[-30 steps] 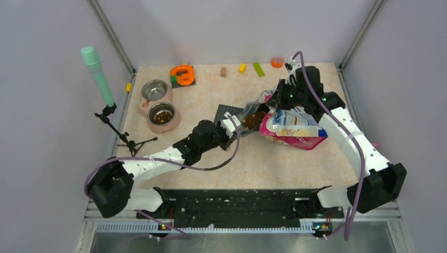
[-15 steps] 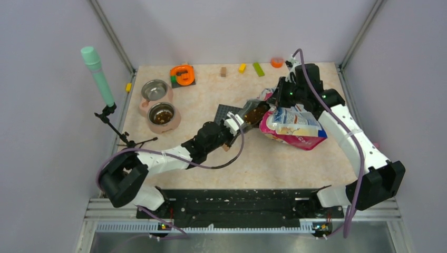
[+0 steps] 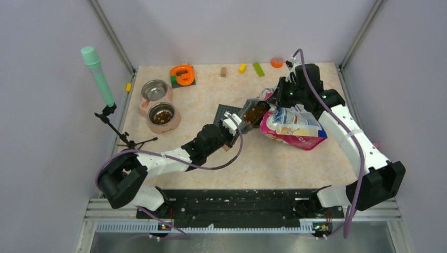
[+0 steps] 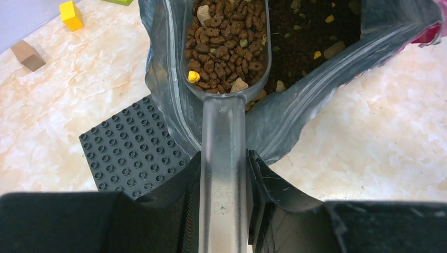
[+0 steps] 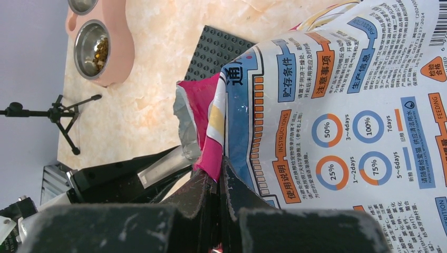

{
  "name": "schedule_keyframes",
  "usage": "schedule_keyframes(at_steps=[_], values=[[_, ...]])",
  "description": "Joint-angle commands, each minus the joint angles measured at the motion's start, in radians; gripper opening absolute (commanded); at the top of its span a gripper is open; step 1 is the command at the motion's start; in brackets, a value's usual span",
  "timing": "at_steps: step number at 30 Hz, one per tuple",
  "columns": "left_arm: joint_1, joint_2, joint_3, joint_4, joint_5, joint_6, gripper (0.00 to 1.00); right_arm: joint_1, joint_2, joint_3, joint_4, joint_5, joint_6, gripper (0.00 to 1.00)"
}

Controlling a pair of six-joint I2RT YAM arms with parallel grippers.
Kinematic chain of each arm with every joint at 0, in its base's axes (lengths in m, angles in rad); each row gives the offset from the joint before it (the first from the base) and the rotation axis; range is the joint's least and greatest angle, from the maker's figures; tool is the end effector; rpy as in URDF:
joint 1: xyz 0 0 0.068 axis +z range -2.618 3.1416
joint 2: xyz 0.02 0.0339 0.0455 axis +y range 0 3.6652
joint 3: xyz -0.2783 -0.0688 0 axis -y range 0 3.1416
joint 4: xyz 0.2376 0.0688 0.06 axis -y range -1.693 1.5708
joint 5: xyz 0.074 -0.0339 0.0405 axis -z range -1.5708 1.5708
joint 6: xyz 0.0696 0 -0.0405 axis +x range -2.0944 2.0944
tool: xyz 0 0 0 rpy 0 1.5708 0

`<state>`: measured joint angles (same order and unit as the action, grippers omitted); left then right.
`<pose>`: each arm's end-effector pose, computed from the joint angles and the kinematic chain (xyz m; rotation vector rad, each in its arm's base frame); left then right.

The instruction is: Serve the pet food

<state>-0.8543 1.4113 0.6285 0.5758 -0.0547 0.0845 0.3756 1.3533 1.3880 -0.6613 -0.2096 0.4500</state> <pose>0.2176 -0.2441 0.2337 0.7808 1.6280 -0.5045 0.2835 0.1273 0.3701 -0.0373 2.2680 0.6822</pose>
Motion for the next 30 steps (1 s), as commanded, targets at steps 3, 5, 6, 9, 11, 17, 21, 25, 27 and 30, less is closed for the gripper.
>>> schedule_keyframes(at_steps=[3, 5, 6, 9, 11, 17, 21, 25, 27, 30], values=[[0.001, -0.013, 0.048, 0.077, -0.074, -0.018, 0.0, -0.003, -0.071, 0.042, 0.136, -0.067, 0.038, 0.0], [0.001, -0.069, 0.02, 0.048, -0.087, -0.041, 0.0, -0.002, -0.08, 0.038, 0.133, -0.054, 0.037, 0.0], [0.001, -0.094, 0.01, 0.028, -0.088, -0.05, 0.0, -0.002, -0.081, 0.036, 0.128, -0.05, 0.033, 0.0], [0.001, -0.147, 0.007, -0.024, -0.068, -0.045, 0.0, -0.003, -0.084, 0.029, 0.131, -0.049, 0.032, 0.0], [0.0, -0.176, 0.012, -0.083, -0.044, -0.037, 0.0, -0.002, -0.085, 0.024, 0.137, -0.051, 0.036, 0.0], [-0.001, -0.235, -0.009, -0.171, -0.011, -0.001, 0.0, -0.002, -0.065, 0.033, 0.145, -0.06, 0.036, 0.0], [0.0, -0.277, -0.026, -0.215, 0.002, -0.017, 0.0, -0.003, -0.055, 0.044, 0.142, -0.061, 0.03, 0.0], [-0.003, -0.343, -0.047, -0.3, 0.014, -0.031, 0.0, -0.002, -0.046, 0.049, 0.142, -0.062, 0.026, 0.0], [-0.003, -0.39, -0.057, -0.356, 0.017, -0.031, 0.0, -0.003, -0.041, 0.054, 0.14, -0.064, 0.025, 0.0], [-0.003, -0.466, -0.07, -0.429, -0.013, -0.022, 0.0, -0.003, -0.031, 0.059, 0.143, -0.071, 0.022, 0.0]])
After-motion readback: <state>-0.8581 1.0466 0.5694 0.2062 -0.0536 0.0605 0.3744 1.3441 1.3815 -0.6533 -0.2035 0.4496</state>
